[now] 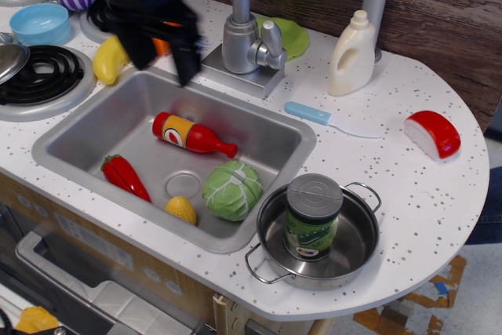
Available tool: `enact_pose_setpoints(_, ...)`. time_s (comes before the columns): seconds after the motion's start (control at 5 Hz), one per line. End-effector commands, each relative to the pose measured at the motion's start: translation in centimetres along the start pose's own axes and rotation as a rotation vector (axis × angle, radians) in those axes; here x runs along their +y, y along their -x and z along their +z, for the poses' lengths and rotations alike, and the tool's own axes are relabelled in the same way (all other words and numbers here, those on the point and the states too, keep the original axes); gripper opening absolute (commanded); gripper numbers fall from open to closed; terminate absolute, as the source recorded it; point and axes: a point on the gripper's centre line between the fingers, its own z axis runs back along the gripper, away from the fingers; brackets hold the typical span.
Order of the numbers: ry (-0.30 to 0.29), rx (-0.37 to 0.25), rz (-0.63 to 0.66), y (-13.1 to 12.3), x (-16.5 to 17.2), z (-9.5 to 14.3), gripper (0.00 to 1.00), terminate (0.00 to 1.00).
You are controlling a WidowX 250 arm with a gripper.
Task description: Take can out of pan
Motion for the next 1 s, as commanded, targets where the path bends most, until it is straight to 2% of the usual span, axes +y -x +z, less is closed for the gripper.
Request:
enact_pose_setpoints(0.0, 0.006, -0.034, 0.074, -0.4, -6.8, 1.3, 1.0, 0.0)
enact_pose_setpoints(0.2, 0.014, -0.045, 0.096, 0.3, -11.7, 0.9, 1.0, 0.0)
enact_pose_setpoints(0.4, -0.028, -0.054, 0.113, 1.0, -16.0, 0.8, 1.0, 0.0)
enact_pose_setpoints(0.6, -0.037, -0.087, 0.103, 2.0, -16.8, -0.7, 1.0, 0.0)
enact_pose_setpoints(0.8, -0.081, -0.081, 0.115, 2.4, -15.9, -1.9, 1.0, 0.0)
